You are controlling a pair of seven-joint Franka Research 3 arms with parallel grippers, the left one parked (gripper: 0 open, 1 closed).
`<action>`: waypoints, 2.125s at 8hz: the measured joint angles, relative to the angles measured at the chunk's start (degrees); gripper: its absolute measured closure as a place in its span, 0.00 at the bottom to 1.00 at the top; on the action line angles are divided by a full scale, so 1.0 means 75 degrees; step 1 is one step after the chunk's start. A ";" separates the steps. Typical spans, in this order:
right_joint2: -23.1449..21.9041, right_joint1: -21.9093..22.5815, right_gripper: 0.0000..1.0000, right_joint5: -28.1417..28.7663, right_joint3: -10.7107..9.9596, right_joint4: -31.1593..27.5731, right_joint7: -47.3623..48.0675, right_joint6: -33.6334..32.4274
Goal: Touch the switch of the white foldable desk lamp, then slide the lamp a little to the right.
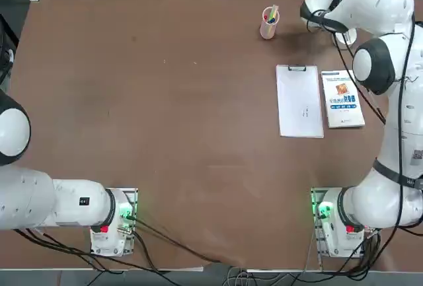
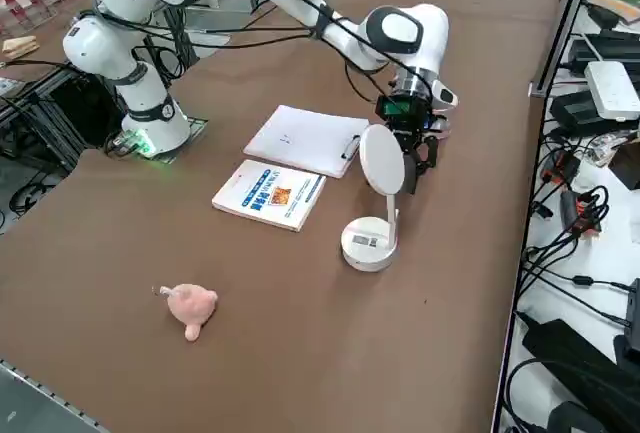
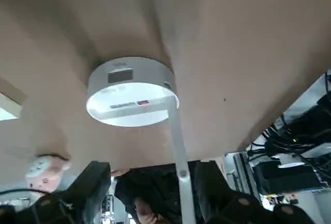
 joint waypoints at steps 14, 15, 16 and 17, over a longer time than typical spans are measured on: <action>0.0444 -0.0437 0.35 -0.1183 -0.0075 0.0082 -0.0361 0.0567; 0.0478 -0.0446 0.59 -0.1185 -0.0075 0.0082 -0.0364 0.0569; 0.0507 -0.0445 0.78 -0.1186 -0.0074 0.0082 -0.0363 0.0573; 0.0509 -0.0452 0.85 -0.1189 -0.0074 0.0084 -0.0359 0.0549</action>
